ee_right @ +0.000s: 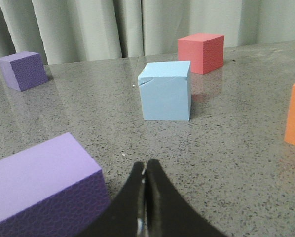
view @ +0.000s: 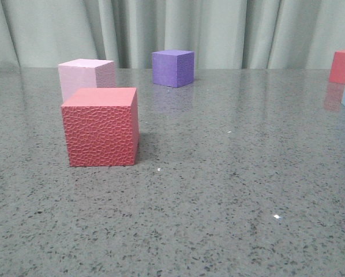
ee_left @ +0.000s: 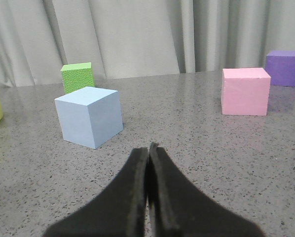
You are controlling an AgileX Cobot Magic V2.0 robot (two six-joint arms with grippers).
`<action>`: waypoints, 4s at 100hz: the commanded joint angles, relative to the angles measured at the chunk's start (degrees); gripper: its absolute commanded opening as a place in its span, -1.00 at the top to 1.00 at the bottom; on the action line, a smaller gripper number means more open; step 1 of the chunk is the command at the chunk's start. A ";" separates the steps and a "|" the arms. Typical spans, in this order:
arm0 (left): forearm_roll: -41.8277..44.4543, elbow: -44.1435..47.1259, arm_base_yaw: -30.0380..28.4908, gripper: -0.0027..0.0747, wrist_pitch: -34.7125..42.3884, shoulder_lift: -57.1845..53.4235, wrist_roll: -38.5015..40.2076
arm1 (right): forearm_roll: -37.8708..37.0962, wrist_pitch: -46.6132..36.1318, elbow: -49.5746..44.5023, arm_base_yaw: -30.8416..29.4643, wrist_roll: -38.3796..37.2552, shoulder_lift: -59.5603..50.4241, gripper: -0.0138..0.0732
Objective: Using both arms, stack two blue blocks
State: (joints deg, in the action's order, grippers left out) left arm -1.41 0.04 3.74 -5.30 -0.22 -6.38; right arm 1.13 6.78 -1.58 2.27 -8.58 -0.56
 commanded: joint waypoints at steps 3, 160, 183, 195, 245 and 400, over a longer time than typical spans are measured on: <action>-0.60 2.30 0.42 0.98 4.39 -1.85 0.62 | -0.75 -4.35 0.99 -0.35 0.38 -1.57 0.84; -4.98 -41.48 0.42 0.98 -43.54 21.04 3.71 | -1.13 32.34 44.54 -0.39 1.44 18.32 0.84; -4.70 -60.48 0.42 0.98 -59.67 34.80 6.86 | -1.13 47.42 59.26 -0.39 1.44 29.57 0.84; -4.70 -68.01 0.42 0.98 -65.64 40.67 6.86 | -0.62 53.67 63.79 -0.39 1.44 34.16 0.84; -7.20 -71.27 0.42 0.98 -67.36 47.23 6.86 | 1.05 54.79 64.65 -0.39 1.44 38.83 0.84; -9.68 -71.27 0.42 -0.74 -67.73 47.30 3.34 | -2.23 53.63 81.61 -0.45 -0.46 70.15 -0.78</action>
State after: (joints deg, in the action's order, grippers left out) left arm -9.78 -69.48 3.74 -72.80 46.91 -3.35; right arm 0.00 63.57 75.84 2.27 -8.99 66.92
